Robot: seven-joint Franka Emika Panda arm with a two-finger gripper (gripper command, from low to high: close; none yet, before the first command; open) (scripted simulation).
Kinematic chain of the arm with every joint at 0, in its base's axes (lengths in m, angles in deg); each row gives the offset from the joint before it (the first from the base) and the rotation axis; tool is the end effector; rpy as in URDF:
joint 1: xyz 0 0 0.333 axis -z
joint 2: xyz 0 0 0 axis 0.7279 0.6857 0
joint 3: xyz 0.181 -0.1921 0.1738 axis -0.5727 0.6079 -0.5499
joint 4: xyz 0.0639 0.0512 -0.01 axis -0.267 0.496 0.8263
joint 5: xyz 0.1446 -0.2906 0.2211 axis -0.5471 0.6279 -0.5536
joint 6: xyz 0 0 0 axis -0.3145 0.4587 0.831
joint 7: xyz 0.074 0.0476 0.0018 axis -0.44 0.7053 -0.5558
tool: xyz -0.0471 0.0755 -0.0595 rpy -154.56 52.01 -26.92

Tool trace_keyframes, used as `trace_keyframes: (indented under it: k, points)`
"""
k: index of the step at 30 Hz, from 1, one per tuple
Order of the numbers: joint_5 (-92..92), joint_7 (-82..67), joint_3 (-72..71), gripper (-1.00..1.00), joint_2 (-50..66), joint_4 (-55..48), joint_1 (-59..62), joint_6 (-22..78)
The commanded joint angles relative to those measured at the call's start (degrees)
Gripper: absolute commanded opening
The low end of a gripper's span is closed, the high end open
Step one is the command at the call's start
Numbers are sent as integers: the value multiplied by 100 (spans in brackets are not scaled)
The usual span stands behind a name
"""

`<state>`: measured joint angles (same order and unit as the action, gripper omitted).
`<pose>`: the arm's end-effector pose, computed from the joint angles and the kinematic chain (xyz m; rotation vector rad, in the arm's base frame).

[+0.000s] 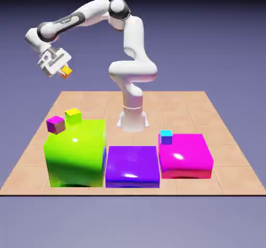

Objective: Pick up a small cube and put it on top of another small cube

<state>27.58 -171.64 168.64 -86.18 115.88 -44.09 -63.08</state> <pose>-0.0993 -0.4600 0.4120 -2.4195 -0.4493 -0.1414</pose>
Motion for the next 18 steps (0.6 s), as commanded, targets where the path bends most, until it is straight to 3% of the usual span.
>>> trace_keyframes:
  k: [1,18]
  points:
    - [-67,-179,-126,-100,208,-100,8,81]
    - [-1068,-3260,-2271,-100,3738,-1793,147,1513]
